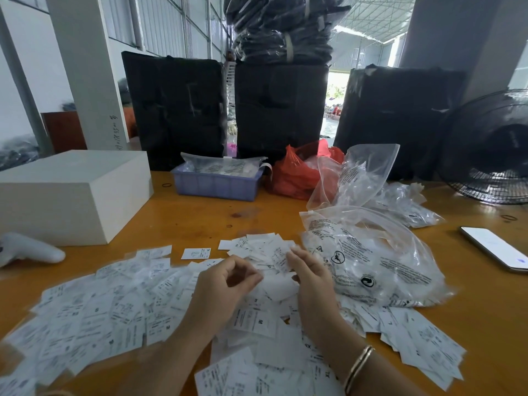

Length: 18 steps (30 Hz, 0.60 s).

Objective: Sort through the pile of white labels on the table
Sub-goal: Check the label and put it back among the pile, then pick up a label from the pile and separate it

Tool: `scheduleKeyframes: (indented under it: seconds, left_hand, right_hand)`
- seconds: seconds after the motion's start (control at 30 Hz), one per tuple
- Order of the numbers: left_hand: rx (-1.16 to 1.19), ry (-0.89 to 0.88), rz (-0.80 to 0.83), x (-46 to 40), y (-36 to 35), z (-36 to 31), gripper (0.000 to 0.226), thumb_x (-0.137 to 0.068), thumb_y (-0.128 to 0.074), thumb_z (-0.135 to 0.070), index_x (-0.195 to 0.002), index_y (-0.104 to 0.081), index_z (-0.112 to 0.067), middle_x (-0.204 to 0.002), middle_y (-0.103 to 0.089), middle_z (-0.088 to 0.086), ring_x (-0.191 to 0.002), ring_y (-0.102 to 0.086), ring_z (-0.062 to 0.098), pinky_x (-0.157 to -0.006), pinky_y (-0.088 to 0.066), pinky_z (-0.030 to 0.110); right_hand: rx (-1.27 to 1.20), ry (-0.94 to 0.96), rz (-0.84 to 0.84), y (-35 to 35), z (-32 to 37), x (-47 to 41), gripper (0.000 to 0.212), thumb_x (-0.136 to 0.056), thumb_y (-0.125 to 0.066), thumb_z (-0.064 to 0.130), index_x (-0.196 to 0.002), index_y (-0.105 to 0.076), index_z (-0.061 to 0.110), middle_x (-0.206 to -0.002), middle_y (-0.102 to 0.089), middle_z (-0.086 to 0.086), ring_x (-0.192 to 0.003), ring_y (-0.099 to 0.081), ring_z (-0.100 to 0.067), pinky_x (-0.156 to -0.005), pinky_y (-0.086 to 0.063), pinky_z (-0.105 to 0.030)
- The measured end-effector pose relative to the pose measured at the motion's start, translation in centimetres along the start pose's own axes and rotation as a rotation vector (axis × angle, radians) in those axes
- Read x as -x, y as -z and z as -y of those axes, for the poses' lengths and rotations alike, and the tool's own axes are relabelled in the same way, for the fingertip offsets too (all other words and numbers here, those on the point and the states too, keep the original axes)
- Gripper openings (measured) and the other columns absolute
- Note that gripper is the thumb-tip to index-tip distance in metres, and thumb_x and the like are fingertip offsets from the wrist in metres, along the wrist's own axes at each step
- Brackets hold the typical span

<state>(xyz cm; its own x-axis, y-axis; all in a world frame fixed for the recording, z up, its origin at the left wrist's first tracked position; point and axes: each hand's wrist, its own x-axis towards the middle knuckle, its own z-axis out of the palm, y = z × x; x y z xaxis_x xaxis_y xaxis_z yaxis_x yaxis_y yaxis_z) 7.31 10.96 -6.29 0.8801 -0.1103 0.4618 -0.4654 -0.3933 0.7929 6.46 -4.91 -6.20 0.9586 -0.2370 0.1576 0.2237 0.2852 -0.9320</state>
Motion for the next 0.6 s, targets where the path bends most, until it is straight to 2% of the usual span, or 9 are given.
scheduleKeyframes:
  seconds: [0.13, 0.27, 0.37, 0.5, 0.53, 0.6]
  left_hand:
    - [-0.028, -0.026, -0.005, 0.1, -0.1, 0.0, 0.014, -0.076, -0.075, -0.028, -0.076, -0.062, -0.033, -0.083, -0.064, -0.032, -0.080, -0.061, -0.010, -0.068, -0.045, 0.002]
    - [-0.059, -0.025, -0.012, 0.1, -0.2, 0.0, 0.015, -0.075, -0.074, -0.031, -0.076, -0.060, -0.035, -0.085, -0.062, -0.037, -0.083, -0.059, -0.013, -0.066, -0.044, 0.001]
    - [-0.044, -0.013, -0.013, 0.0, -0.2, 0.0, 0.014, -0.074, -0.074, -0.031, -0.077, -0.061, -0.035, -0.075, -0.066, -0.025, -0.082, -0.060, -0.011, -0.067, -0.045, 0.002]
    - [-0.037, -0.021, -0.011, 0.0, -0.2, -0.2, 0.014, -0.075, -0.074, -0.029, -0.079, -0.061, -0.035, -0.078, -0.065, -0.022, -0.082, -0.060, -0.012, -0.069, -0.047, 0.003]
    - [-0.036, -0.014, -0.016, 0.1, -0.1, -0.3, 0.014, -0.074, -0.073, -0.032, -0.079, -0.060, -0.035, -0.079, -0.065, -0.024, -0.083, -0.059, -0.014, -0.068, -0.047, 0.003]
    - [-0.026, -0.004, -0.022, 0.1, 0.0, -0.4, 0.013, -0.070, -0.070, -0.040, -0.077, -0.059, -0.036, -0.080, -0.063, -0.026, -0.083, -0.058, -0.017, -0.065, -0.047, 0.004]
  right_hand:
    - [-0.052, -0.043, 0.021, -0.4, 0.0, 0.2, 0.020, -0.080, -0.069, 0.006, -0.074, -0.071, 0.025, -0.076, -0.067, 0.009, -0.069, -0.062, -0.001, -0.063, -0.048, -0.015]
    - [-0.122, -0.146, 0.045, -0.8, -0.2, 0.3, 0.025, -0.078, -0.068, 0.002, -0.097, -0.066, 0.018, -0.088, -0.068, -0.003, -0.081, -0.063, -0.011, -0.076, -0.040, -0.028]
    - [-0.082, -0.158, 0.077, -0.9, -0.2, 0.5, 0.013, -0.073, -0.073, 0.010, -0.081, -0.068, 0.018, -0.085, -0.069, -0.002, -0.084, -0.064, -0.013, -0.078, -0.039, -0.028]
    - [-0.020, -0.122, 0.136, -1.1, -0.1, 0.8, 0.012, -0.079, -0.071, 0.015, -0.086, -0.068, 0.006, -0.086, -0.072, -0.004, -0.076, -0.066, -0.007, -0.058, -0.047, -0.012]
    - [0.000, -0.114, 0.141, -1.2, -0.1, 0.9, 0.008, -0.080, -0.071, 0.016, -0.082, -0.068, 0.009, -0.082, -0.071, -0.002, -0.073, -0.066, -0.007, -0.055, -0.046, -0.010]
    - [0.031, -0.107, 0.151, -1.3, -0.1, 1.0, 0.012, -0.080, -0.072, 0.021, -0.071, -0.065, 0.017, -0.073, -0.066, 0.000, -0.067, -0.061, -0.008, -0.055, -0.045, -0.011]
